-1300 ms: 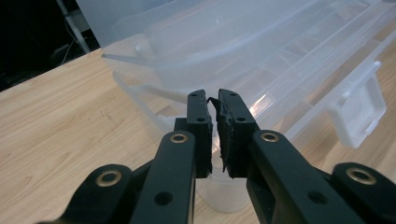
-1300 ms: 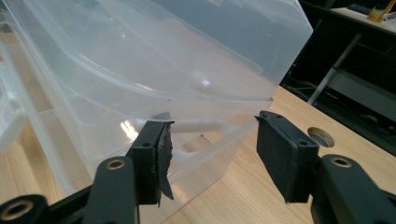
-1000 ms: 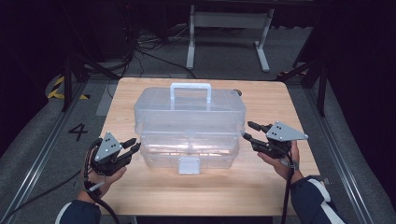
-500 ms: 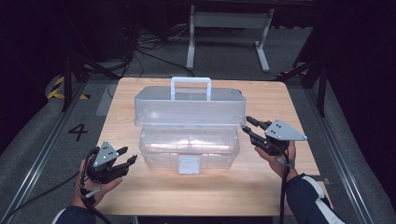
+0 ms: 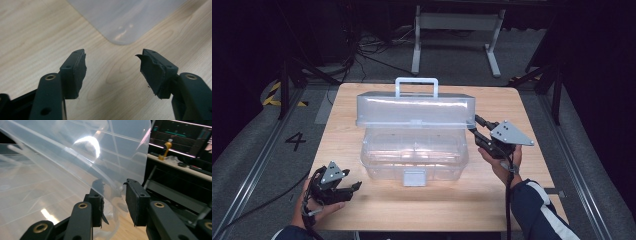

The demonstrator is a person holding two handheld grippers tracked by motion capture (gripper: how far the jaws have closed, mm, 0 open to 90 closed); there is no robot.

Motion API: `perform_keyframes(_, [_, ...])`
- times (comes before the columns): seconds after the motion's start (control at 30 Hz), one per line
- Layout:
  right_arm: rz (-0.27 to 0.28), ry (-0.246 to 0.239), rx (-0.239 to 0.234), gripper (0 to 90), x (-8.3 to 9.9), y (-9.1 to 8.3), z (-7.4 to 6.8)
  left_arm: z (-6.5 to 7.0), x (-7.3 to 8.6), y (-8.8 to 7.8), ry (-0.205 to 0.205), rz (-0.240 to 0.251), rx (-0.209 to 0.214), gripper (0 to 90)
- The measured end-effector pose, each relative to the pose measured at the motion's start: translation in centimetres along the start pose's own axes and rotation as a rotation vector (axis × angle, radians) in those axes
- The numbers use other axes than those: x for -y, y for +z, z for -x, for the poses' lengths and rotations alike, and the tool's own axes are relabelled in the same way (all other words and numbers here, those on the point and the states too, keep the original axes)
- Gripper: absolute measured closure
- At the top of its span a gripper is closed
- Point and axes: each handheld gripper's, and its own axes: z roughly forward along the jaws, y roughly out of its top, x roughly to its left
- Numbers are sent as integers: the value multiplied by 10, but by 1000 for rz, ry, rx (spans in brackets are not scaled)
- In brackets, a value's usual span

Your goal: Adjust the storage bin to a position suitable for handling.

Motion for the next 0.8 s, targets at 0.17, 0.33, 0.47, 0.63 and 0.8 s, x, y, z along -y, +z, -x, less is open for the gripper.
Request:
perform_keyframes(0.17, [-7,-14,77,707,-9,7,-3,-1,12,3,-15,-20,6,306])
perform_keyframes(0.33, [-7,-38,119,723,-18,13,-2,-4,18,10,-52,-57,0,291])
perform_keyframes(0.47, [-2,-46,134,729,-23,19,3,-5,18,13,-37,-68,-3,278])
perform_keyframes(0.63, [-5,-10,127,730,-30,28,11,-4,20,15,-66,-45,3,248])
perform_keyframes(0.8, [-6,14,107,730,-34,33,19,-3,25,18,-47,-5,16,151])
